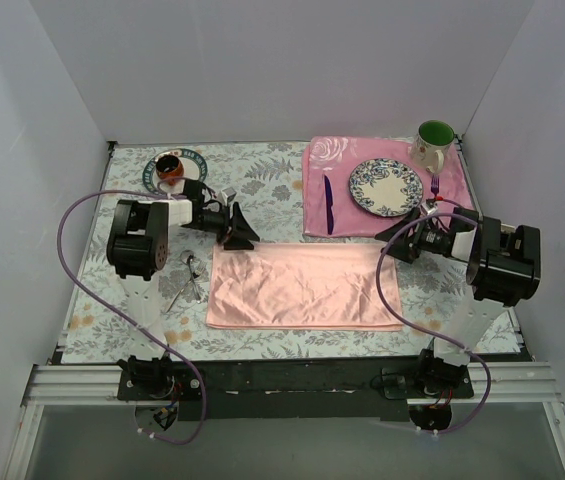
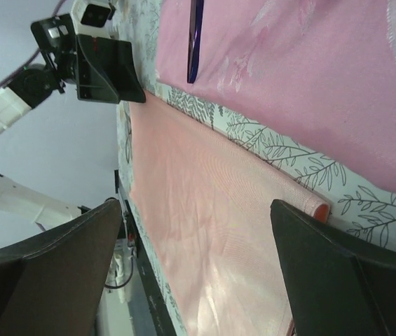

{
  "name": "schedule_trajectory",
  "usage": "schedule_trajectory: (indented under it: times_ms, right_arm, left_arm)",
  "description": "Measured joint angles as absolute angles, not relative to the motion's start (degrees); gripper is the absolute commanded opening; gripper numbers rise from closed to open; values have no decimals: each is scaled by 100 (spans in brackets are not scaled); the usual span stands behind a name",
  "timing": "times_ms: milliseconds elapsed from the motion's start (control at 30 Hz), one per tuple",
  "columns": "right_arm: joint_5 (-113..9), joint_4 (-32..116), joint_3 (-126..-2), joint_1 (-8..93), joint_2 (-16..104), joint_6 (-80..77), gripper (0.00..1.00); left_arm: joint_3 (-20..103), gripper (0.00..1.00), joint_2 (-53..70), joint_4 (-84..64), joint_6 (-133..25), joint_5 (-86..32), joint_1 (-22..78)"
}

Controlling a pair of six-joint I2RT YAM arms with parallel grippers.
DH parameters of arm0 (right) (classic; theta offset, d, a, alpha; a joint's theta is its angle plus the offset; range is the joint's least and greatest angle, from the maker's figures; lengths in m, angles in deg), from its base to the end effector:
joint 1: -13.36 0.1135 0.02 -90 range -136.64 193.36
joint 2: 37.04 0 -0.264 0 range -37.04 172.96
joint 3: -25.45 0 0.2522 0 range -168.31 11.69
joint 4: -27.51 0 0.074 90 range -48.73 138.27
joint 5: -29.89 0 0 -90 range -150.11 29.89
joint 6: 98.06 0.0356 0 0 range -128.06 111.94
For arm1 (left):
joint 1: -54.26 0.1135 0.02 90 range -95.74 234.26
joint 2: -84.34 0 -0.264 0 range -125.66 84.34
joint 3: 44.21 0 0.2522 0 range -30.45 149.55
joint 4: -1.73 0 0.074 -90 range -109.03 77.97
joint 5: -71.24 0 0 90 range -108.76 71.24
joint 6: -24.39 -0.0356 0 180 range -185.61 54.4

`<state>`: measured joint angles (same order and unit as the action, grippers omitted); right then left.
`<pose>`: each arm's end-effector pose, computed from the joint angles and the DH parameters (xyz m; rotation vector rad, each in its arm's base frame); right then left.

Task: Fold the napkin into a case and place the utensils inside
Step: Smooth out the rectangle-folded napkin from the folded napkin.

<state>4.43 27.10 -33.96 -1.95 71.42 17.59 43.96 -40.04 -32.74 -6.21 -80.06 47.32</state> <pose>0.3247 -0.0556 0.1064 0.2723 2.1946 1.4260 0.3960 -0.0797 0.0964 0.8545 -2.2890 1.4322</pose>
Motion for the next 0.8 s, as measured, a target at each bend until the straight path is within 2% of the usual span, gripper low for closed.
schedule_trajectory:
  times_ms: [133, 333, 433, 567, 633, 800]
  right_arm:
    - [329, 3398, -3403, -158, 6867, 1154, 93]
    - [-45, 5219, -3919, -66, 6360, -420, 77]
    - [-246, 5964, -4303, -12, 6165, -1185, 63]
    - [-587, 6659, -4651, 192, 5848, -1922, 57]
    - [-856, 6865, -4705, 415, 5702, -2212, 49]
    - [-1739, 7077, -4725, 1206, 5617, -2761, 37]
  left_arm:
    - [5144, 47, -4332, -3749, -835, -7899, 4640]
    - [6055, 48, -4605, -4042, -1204, -7440, 4553]
    - [5972, 49, -4408, -4208, -1465, -7171, 4555]
    - [5240, 48, -3471, -4437, -1659, -6885, 4594]
    - [4971, 48, -2920, -4638, -1712, -6806, 4642]
    - [4822, 47, -2234, -5165, -2168, -6454, 4767]
